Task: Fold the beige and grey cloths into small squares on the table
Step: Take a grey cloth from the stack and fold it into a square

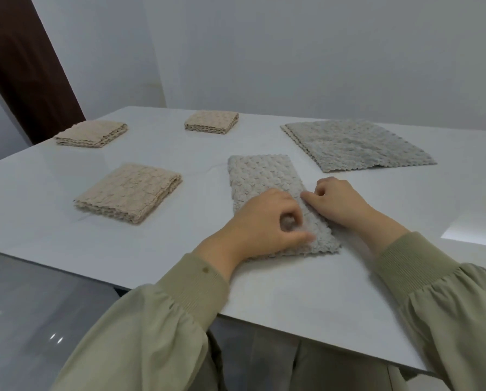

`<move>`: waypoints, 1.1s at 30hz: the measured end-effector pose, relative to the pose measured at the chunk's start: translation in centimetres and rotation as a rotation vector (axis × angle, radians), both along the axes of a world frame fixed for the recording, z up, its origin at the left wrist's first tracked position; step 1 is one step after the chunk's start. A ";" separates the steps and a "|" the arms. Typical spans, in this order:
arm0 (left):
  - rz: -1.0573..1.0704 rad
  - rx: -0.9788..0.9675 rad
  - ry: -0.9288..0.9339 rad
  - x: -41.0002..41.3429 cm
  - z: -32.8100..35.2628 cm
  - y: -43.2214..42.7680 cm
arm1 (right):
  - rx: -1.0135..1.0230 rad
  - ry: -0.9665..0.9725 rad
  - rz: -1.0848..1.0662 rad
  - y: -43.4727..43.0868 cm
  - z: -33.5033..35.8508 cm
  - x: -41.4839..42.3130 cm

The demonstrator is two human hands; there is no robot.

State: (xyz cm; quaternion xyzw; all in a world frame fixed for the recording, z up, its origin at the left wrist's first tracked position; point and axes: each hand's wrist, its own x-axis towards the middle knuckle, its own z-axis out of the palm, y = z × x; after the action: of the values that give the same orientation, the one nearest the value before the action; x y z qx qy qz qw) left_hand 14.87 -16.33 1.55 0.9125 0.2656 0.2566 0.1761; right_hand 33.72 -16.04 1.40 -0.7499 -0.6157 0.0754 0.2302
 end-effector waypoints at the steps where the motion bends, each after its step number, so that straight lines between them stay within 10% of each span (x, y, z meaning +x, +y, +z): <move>1: -0.030 -0.001 0.020 0.2 0.0 -0.5 | -0.016 0.023 0.017 -0.1 -0.1 0.2; 17: 0.066 0.146 -0.272 1.3 -0.5 -0.9 | 0.134 0.554 -0.034 -1.2 1.4 -0.8; 33: 0.176 0.390 -0.237 2.1 -0.5 -1.1 | 0.394 0.603 -0.018 0.3 1.5 -0.2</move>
State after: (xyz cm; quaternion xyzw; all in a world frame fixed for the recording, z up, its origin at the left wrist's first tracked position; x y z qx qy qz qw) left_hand 16.92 -17.42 1.01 0.8661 0.2669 0.4227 0.0033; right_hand 33.50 -15.77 2.86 -0.6405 -0.5162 0.1713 0.5422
